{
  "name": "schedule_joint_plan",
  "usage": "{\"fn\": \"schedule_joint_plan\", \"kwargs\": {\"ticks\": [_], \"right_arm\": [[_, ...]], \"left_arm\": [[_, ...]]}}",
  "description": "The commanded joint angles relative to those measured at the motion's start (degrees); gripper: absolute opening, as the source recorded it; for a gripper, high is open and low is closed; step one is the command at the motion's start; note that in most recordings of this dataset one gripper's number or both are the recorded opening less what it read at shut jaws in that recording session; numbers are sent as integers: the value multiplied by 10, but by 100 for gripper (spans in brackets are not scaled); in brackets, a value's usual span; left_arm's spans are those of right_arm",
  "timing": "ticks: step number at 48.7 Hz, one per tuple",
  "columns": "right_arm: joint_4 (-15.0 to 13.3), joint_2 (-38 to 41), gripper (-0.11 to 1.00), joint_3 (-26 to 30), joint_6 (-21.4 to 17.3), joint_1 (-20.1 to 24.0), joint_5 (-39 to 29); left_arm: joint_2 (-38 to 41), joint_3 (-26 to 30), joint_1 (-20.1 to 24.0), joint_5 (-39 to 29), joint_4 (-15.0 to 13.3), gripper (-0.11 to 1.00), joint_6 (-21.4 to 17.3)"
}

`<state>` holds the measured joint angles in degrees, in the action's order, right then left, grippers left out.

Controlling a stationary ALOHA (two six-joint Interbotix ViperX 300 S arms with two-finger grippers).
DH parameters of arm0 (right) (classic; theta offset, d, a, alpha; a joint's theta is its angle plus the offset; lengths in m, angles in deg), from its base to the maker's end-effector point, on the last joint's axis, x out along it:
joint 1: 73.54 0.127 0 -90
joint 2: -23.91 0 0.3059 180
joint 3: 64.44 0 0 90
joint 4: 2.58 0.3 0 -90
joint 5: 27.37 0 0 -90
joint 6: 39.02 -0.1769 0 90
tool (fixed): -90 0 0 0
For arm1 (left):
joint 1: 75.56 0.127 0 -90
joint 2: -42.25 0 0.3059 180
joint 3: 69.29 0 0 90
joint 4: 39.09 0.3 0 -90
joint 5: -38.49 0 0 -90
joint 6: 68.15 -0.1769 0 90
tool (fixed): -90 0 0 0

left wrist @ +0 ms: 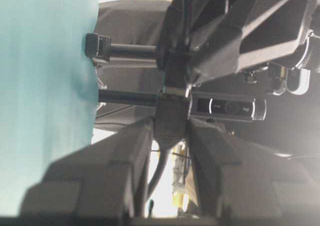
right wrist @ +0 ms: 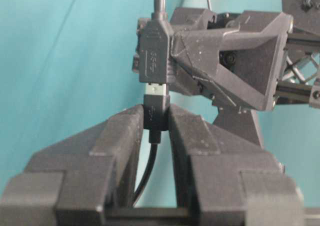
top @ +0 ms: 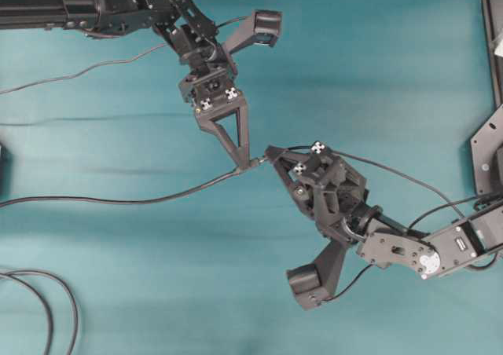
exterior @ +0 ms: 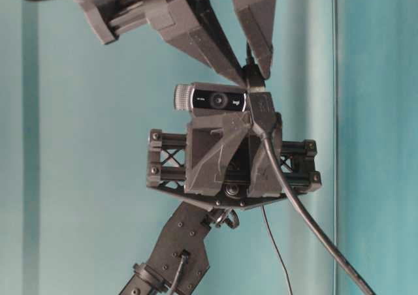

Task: Insert the USB using both arms.
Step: 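Lower the left gripper's socket down onto the right gripper's plug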

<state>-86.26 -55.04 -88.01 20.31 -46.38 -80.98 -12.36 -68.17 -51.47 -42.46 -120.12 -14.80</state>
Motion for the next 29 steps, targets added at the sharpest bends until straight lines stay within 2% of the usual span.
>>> {"fn": "schedule_joint_plan", "kwargs": {"ticks": [1,29], "right_arm": [[-5,-1,19,23,0,8,11],[-5,9,19,36,1,14,16]], "left_arm": [[-7,22,4,2,-7,23,-9],[-4,32,3,4,-4,23,-16]]}}
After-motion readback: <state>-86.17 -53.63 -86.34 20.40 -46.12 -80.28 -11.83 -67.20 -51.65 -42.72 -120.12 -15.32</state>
